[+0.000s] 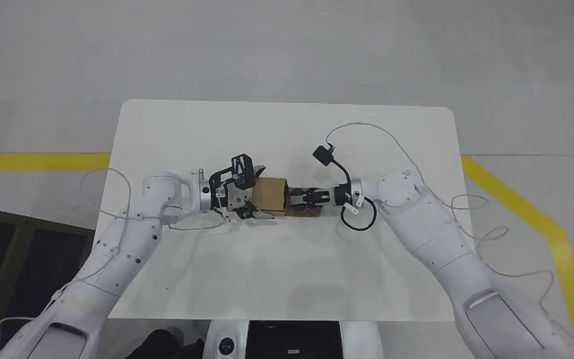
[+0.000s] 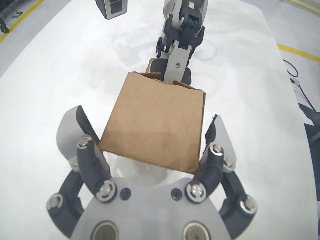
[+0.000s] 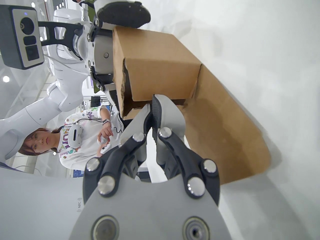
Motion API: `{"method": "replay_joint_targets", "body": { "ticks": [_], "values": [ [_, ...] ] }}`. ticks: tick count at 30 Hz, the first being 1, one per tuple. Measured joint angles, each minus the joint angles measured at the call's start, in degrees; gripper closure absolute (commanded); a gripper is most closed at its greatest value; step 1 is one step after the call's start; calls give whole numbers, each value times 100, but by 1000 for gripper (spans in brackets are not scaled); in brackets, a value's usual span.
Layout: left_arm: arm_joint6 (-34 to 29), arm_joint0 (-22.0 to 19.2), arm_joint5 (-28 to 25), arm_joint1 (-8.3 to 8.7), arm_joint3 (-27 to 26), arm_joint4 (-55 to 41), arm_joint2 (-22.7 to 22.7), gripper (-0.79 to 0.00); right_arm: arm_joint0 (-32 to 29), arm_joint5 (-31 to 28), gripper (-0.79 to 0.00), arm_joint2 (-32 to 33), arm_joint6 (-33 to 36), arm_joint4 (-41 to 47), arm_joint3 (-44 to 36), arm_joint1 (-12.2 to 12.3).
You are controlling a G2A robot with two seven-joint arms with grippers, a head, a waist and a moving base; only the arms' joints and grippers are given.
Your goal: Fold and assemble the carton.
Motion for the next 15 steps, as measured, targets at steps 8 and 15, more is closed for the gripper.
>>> {"method": "replay_joint_targets", "body": {
  "ticks": [8, 15],
  "values": [
    [5, 18, -1, -11, -3, 11, -16, -785, 194, -244, 0, -360, -90, 215, 305, -259],
    [-23, 21, -21, -9, 29, 25, -60, -785, 370, -419, 0, -565, -139, 335, 629, -455]
  ]
}}
